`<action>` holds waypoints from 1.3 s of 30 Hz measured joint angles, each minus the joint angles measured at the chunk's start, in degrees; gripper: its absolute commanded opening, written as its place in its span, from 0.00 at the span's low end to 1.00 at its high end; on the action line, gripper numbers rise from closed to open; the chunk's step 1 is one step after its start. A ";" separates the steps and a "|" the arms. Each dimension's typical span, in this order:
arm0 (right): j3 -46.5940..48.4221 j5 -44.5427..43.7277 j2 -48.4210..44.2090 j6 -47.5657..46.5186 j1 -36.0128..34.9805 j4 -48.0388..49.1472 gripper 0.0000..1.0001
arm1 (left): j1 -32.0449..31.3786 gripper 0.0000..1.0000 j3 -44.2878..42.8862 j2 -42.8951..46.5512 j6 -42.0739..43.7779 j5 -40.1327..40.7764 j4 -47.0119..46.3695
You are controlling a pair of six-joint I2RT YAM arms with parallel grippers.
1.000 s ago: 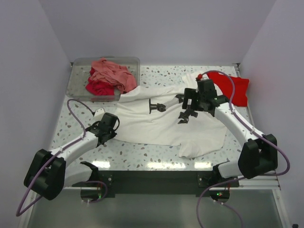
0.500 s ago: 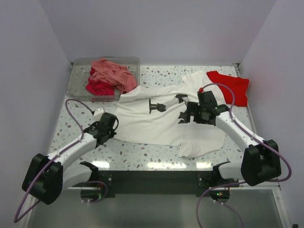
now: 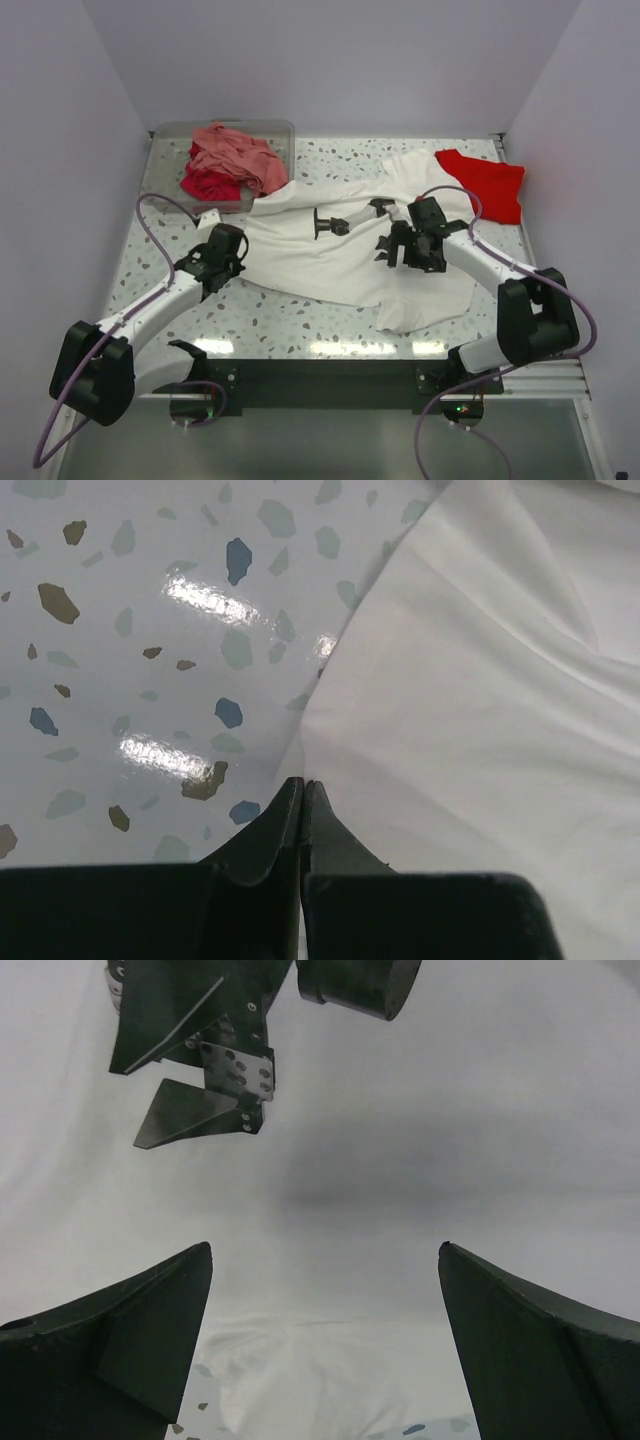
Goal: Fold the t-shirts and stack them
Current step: Fold the tshirt
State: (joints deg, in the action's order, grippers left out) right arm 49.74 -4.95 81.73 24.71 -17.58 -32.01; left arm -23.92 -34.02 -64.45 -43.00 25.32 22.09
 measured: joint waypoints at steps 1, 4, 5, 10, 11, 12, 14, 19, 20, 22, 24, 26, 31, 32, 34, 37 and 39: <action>-0.04 0.00 0.98 0.17 0.00 0.13 0.98 | 0.55 0.00 -0.15 -0.52 0.35 0.02 -0.24; -0.07 0.00 4.50 0.68 0.00 0.57 0.98 | 1.75 0.00 -0.72 -2.47 1.33 0.07 -1.03; -0.07 0.00 5.53 0.85 0.02 0.76 0.98 | 2.12 0.00 -0.98 -3.08 1.77 0.07 -1.29; 2.47 -0.28 10.47 1.33 0.00 0.83 0.98 | 4.31 0.00 -3.04 -6.25 3.45 -0.09 -3.37; 3.63 -0.48 11.56 1.38 0.00 0.63 0.98 | 4.90 0.00 -3.52 -6.91 3.78 -0.15 -4.04; 4.79 -0.52 12.61 1.38 0.00 0.55 0.98 | 5.60 0.00 -4.09 -7.56 4.15 -0.24 -4.72; 6.95 -0.57 14.62 1.40 0.00 0.70 0.98 | 7.26 0.00 -5.27 -8.94 4.83 -0.87 -5.95; 16.35 -0.50 22.18 1.31 0.00 0.20 0.96 | 12.26 0.00 -7.74 -13.29 6.16 -3.32 -9.60; 18.58 -0.37 23.85 1.22 0.00 0.02 0.95 | 13.05 0.00 -8.35 -14.58 6.38 -4.00 -10.19; 22.62 -0.24 26.64 1.05 0.00 -0.07 0.94 | 13.84 0.00 -9.53 -16.55 6.78 -5.07 -10.80; 25.77 -0.11 28.26 0.74 -0.07 -0.09 0.94 | 14.01 0.00 -10.73 -18.16 7.30 -6.40 -11.56; 27.15 -0.50 27.78 0.57 -0.35 -0.31 0.94 | 14.01 0.00 -11.37 -18.58 7.76 -7.45 -12.17; 23.96 -2.67 18.49 0.61 -1.66 -1.14 0.94 | 14.01 0.00 -12.48 -18.58 9.42 -9.31 -13.05; 22.01 -3.30 15.02 0.81 -2.05 -1.14 0.94 | 14.03 0.00 -12.57 -18.58 9.73 -9.57 -13.16; 17.55 -4.55 7.15 1.27 -2.75 -1.88 0.94 | 14.03 0.00 -12.63 -18.58 10.10 -10.12 -13.29; 11.85 -5.49 -2.34 2.21 -3.34 -3.10 0.91 | 14.03 0.00 -12.63 -18.58 10.99 -10.82 -13.40; 7.76 -6.08 -6.67 2.86 -3.39 -4.09 0.85 | 14.03 0.00 -12.63 -18.56 11.21 -11.34 -13.46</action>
State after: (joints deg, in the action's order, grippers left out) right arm 57.49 -11.03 75.07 27.57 -20.97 -36.10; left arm -9.89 -46.65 -83.00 -31.79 13.98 8.62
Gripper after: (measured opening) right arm 0.894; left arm 0.021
